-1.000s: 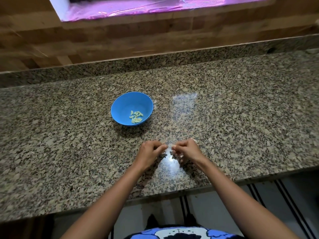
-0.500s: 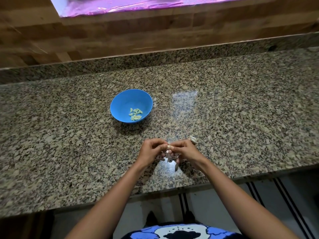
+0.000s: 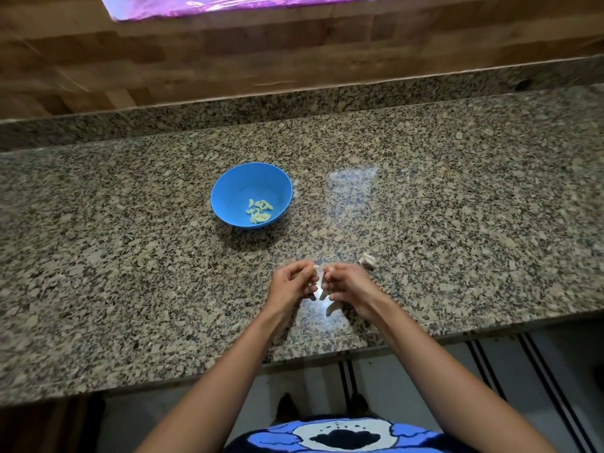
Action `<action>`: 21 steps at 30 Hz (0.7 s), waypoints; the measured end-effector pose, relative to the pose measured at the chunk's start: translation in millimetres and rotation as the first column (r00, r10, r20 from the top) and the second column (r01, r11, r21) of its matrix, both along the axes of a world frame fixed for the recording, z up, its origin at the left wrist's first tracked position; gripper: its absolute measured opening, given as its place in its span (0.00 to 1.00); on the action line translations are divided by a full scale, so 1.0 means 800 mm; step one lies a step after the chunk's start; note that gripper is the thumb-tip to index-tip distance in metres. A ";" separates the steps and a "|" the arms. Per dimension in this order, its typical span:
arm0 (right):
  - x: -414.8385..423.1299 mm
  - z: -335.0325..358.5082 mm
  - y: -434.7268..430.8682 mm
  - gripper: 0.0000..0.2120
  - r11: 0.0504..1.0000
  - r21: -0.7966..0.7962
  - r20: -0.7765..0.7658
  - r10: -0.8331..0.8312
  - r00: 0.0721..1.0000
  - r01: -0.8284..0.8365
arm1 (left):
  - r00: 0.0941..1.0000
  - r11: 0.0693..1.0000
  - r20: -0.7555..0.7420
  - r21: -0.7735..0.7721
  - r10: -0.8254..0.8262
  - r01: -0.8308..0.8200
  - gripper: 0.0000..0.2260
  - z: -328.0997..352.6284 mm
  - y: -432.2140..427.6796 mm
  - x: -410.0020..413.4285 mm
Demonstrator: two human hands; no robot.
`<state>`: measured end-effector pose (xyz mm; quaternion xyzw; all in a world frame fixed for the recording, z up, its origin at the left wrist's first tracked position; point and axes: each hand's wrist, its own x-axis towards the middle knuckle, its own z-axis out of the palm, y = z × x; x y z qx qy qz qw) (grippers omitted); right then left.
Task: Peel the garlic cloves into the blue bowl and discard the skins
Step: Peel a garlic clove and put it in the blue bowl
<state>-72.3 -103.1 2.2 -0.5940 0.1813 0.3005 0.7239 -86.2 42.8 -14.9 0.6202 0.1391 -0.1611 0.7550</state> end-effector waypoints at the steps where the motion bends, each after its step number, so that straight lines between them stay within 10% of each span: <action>1: 0.001 -0.001 0.000 0.09 0.997 -0.075 0.041 -0.004 0.999 0.007 | 0.999 0.999 -0.024 -0.010 0.036 -0.036 0.06 -0.001 0.002 0.000; 21: -0.006 -0.013 0.009 0.04 0.881 -0.458 0.503 0.145 0.852 0.121 | 0.986 0.989 -0.081 0.039 0.148 -0.145 0.05 0.017 0.001 0.005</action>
